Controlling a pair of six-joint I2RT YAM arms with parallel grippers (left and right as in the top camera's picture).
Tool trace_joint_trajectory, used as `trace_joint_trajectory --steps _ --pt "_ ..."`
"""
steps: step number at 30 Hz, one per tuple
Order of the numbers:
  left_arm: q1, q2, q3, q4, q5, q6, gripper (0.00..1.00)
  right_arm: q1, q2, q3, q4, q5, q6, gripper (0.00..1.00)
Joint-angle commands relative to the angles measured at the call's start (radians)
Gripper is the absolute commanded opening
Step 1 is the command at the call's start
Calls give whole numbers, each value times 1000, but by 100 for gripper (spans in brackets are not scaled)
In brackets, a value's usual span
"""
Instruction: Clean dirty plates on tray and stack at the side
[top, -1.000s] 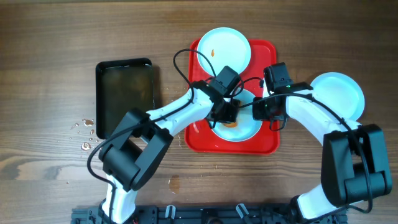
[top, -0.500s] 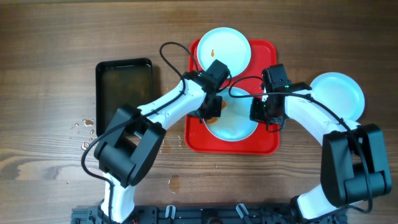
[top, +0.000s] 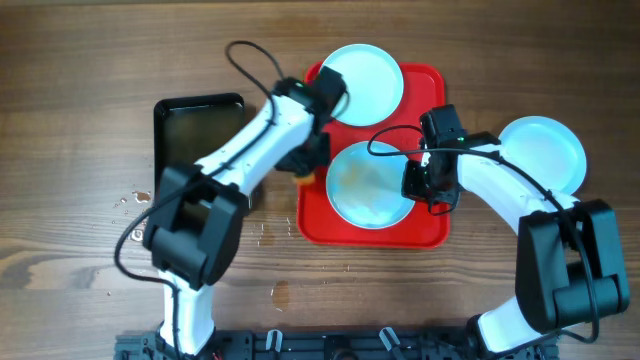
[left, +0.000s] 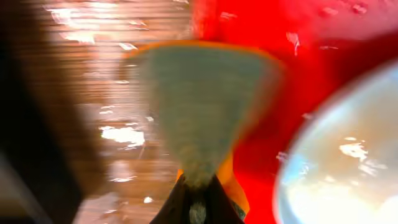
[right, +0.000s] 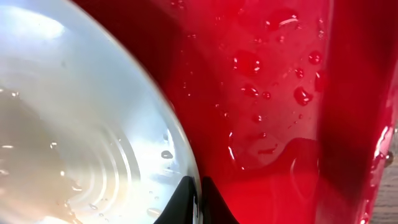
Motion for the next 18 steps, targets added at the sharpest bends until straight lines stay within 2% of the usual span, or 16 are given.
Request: trace_joint_trajectory --steps 1,4,5,9,13,18 --pt "62 -134 23 -57 -29 -15 4 -13 35 -30 -2 39 -128 5" --pt "132 -203 23 -112 -37 -12 4 -13 35 -30 23 -20 -176 8" --pt "166 -225 23 -135 -61 -12 4 -13 35 -30 29 -20 -175 4" --pt "283 -245 20 -194 -140 -10 4 -13 31 -21 35 -19 -172 4" --pt "375 -243 -47 -172 -138 7 4 -7 -39 51 -61 129 -168 4" --pt "446 -243 -196 -79 -128 10 4 83 -255 103 -100 373 -162 4"
